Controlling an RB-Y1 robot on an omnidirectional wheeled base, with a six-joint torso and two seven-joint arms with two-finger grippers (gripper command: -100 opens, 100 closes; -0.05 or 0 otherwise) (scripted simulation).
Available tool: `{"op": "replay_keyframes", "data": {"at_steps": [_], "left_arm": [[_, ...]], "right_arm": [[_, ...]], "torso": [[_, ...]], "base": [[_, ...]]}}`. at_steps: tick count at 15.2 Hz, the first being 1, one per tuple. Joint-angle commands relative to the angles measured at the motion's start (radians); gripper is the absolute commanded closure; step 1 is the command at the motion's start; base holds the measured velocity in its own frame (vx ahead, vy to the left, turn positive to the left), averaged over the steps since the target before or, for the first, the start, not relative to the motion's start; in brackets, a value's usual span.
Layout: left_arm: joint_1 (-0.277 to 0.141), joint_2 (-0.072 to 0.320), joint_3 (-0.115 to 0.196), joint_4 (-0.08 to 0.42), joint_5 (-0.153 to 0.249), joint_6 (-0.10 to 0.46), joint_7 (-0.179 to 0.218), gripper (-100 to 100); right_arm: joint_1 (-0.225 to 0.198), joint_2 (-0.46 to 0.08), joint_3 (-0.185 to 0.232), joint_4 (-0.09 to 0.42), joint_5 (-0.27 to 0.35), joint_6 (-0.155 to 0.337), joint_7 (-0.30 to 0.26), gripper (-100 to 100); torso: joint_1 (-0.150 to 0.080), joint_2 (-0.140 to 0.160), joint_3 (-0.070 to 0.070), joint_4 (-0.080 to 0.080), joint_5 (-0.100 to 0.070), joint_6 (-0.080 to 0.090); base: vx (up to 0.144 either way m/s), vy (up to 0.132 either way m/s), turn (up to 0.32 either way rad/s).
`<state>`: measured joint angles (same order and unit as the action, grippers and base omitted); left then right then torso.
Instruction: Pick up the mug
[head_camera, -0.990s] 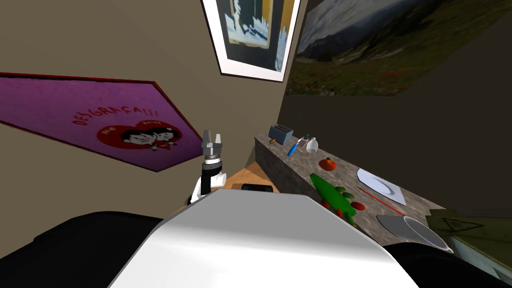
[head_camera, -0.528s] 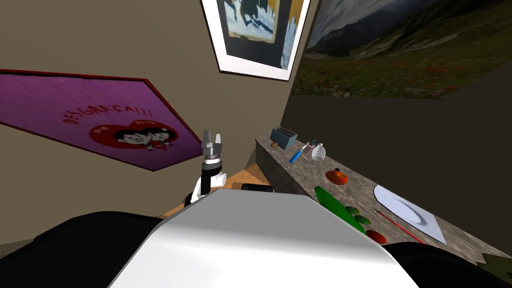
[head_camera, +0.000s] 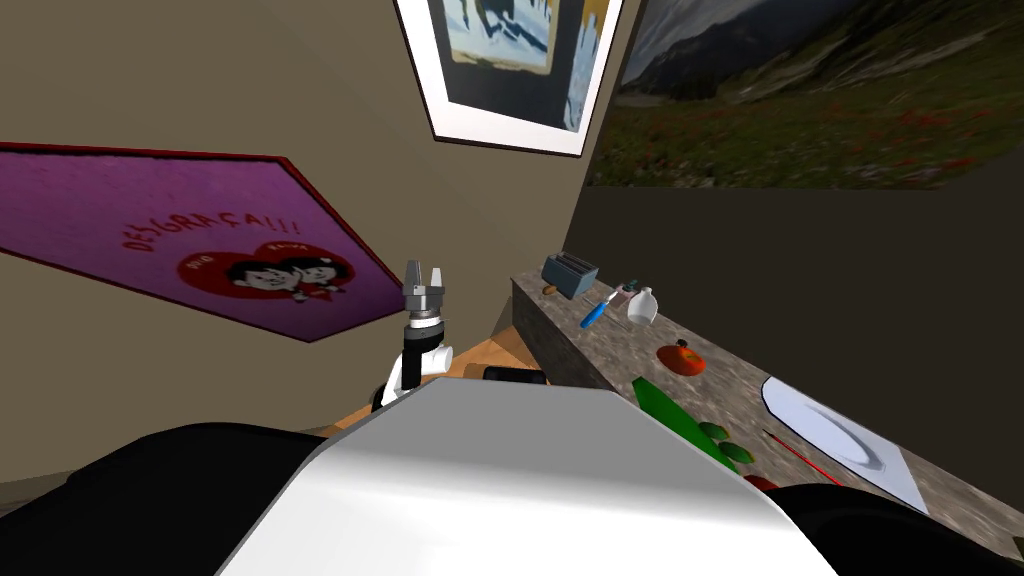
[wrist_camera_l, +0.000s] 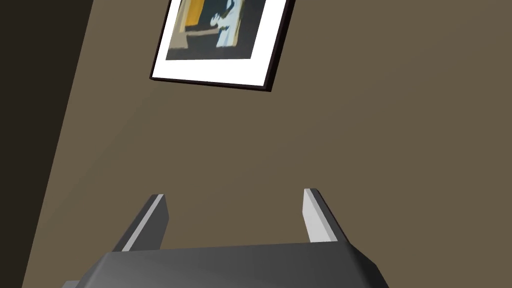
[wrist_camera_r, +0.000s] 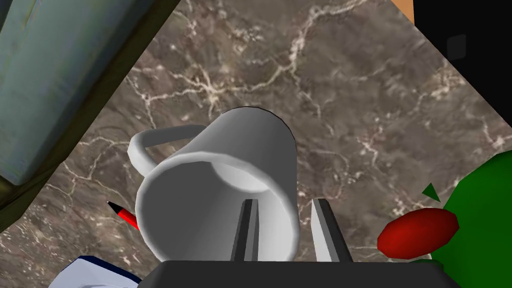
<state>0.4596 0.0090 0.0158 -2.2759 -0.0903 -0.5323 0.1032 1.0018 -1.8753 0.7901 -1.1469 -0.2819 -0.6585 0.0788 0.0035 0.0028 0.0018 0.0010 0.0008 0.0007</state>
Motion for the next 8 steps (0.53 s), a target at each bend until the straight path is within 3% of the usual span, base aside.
{"op": "replay_keyframes", "data": {"at_steps": [1, 3, 7, 8], "left_arm": [[0.000, 0.000, 0.000, 0.000, 0.000, 0.000, 0.000, 0], [0.000, 0.000, 0.000, 0.000, 0.000, 0.000, 0.000, 0], [0.000, 0.000, 0.000, 0.000, 0.000, 0.000, 0.000, 0], [0.000, 0.000, 0.000, 0.000, 0.000, 0.000, 0.000, 0]], "right_arm": [[0.000, 0.000, 0.000, 0.000, 0.000, 0.000, 0.000, 100], [0.000, 0.000, 0.000, -0.001, 0.000, -0.001, -0.001, 100], [0.013, -0.066, 0.007, -0.019, -0.029, -0.030, -0.010, 100], [0.009, -0.050, 0.005, -0.013, -0.020, -0.023, -0.009, 100]], "torso": [[0.000, 0.000, 0.000, 0.000, 0.000, 0.000], [-0.001, 0.000, 0.000, 0.000, 0.000, 0.000], [0.000, 0.001, 0.000, 0.000, 0.001, -0.001], [0.000, 0.001, 0.000, 0.000, 0.001, -0.001]], "base": [[0.000, 0.000, 0.000], [0.000, 0.000, 0.000], [-0.015, 0.003, -0.047], [-0.009, 0.000, -0.008]]}}
